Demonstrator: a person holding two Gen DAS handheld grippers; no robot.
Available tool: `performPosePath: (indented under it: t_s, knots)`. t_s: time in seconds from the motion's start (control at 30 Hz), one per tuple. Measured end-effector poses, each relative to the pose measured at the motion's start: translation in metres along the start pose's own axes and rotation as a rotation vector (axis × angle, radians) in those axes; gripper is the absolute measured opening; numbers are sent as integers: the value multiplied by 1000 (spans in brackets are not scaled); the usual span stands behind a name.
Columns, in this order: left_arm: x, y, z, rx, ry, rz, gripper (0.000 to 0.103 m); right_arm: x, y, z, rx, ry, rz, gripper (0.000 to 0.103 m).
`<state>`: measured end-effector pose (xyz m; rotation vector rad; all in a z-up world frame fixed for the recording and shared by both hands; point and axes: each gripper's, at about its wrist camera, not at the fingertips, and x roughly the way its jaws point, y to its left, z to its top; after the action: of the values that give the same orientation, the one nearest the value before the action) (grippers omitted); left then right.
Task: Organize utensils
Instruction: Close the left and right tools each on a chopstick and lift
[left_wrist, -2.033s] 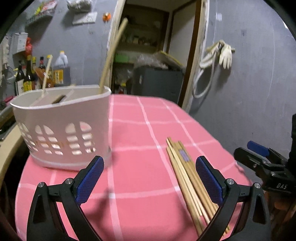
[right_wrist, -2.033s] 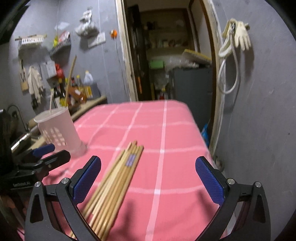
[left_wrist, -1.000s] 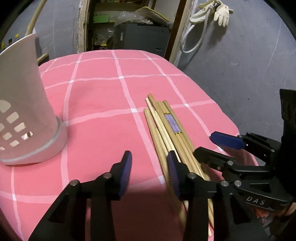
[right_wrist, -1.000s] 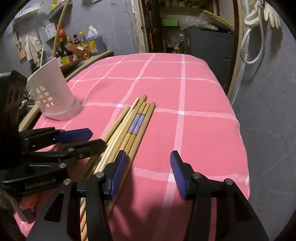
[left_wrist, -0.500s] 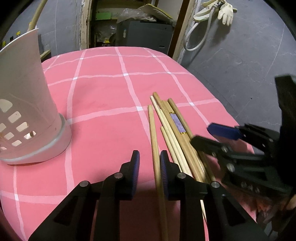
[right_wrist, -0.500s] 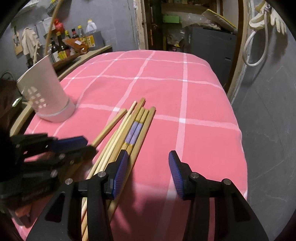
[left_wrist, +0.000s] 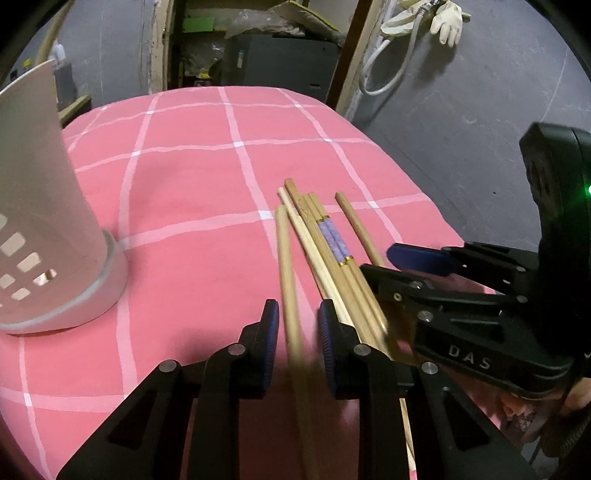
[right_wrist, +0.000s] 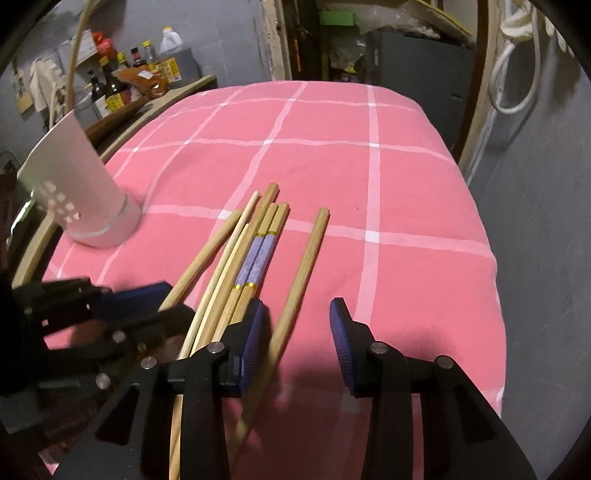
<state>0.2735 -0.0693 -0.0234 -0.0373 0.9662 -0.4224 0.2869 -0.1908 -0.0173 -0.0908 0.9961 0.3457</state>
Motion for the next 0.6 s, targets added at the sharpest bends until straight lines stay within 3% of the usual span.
performPosePath:
  t_s: [0.07, 0.13, 0.4, 0.6]
  knots:
    - [2, 1, 3, -10, 14, 1, 7, 1, -3, 3, 24, 14, 7, 21]
    - [2, 4, 5, -27, 26, -12, 7, 1, -10, 4, 81, 33, 46, 11]
    - [-13, 11, 3, -87, -3, -24, 5, -12, -27, -8, 257, -17, 179, 6]
    - [-48, 9, -9, -67, -154, -4, 5, -41, -28, -21, 295, -177, 259, 6]
